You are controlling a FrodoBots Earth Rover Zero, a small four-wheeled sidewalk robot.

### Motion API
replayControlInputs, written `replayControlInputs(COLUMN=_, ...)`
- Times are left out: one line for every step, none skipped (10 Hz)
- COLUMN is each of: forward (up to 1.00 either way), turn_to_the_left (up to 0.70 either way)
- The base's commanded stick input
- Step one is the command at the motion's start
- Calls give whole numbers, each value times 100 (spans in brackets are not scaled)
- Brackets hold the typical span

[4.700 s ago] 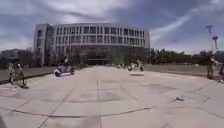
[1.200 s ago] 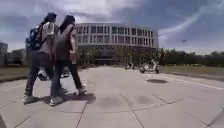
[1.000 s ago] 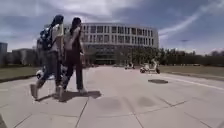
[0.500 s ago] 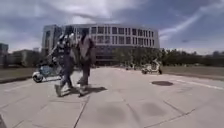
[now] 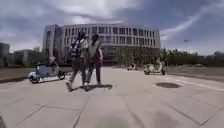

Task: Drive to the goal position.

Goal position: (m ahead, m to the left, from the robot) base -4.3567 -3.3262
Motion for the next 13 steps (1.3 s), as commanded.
replayControlInputs(forward=60, turn_to_the_left=6)
replayControlInputs(forward=60, turn_to_the_left=11)
replayControlInputs(forward=60, turn_to_the_left=14)
replayControlInputs(forward=60, turn_to_the_left=15)
replayControlInputs(forward=60, turn_to_the_left=15)
replayControlInputs(forward=59, turn_to_the_left=15)
replayControlInputs(forward=58, turn_to_the_left=13)
replayControlInputs(forward=58, turn_to_the_left=13)
replayControlInputs(forward=58, turn_to_the_left=12)
replayControlInputs(forward=58, turn_to_the_left=12)
replayControlInputs(forward=58, turn_to_the_left=12)
replayControlInputs(forward=58, turn_to_the_left=12)
replayControlInputs(forward=59, turn_to_the_left=7)
